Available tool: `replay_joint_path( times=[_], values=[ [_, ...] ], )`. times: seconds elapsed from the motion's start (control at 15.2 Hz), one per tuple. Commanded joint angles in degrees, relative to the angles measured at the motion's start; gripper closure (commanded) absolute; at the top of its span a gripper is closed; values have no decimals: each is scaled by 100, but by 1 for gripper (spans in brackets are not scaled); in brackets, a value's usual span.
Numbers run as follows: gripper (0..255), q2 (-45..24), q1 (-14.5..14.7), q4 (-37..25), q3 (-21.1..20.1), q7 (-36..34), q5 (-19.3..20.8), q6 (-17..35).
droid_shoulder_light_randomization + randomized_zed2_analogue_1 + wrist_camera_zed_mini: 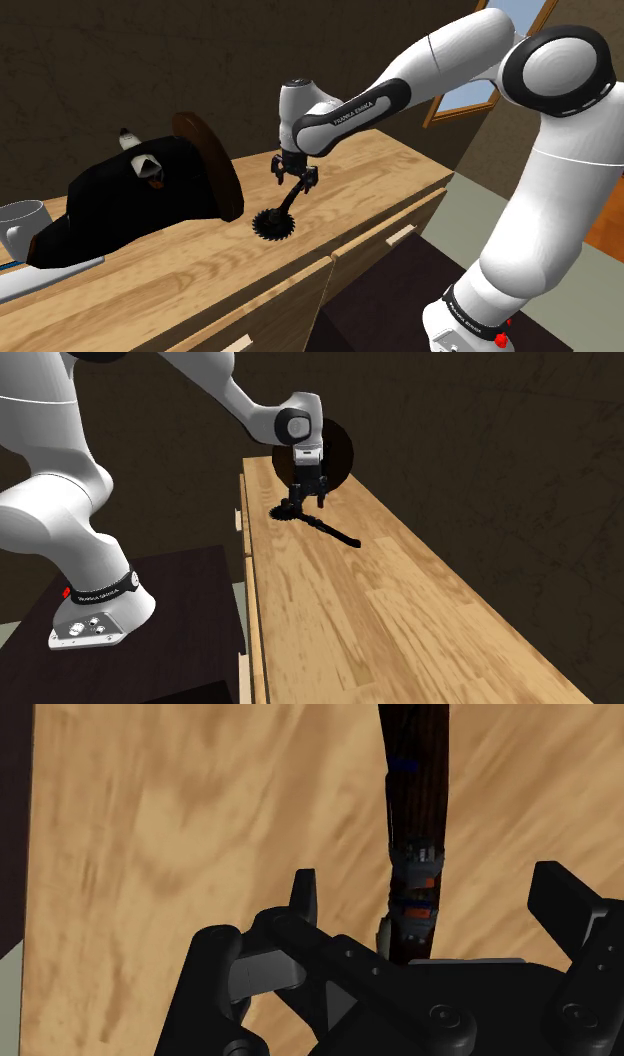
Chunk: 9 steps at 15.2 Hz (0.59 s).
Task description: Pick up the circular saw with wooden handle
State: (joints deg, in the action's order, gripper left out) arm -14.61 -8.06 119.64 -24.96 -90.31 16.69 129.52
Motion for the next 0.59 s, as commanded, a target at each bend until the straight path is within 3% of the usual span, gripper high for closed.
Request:
replay_joint_path(
  times=[0.0,0.33,0.4,0.53],
  values=[
    [0,-120,19,17,35,-77,88,122],
    [0,-316,61,63,95,-195,237,335],
    [255,-308,59,73,95,-193,234,338],
    [255,-307,59,69,94,-191,232,333]
  ],
)
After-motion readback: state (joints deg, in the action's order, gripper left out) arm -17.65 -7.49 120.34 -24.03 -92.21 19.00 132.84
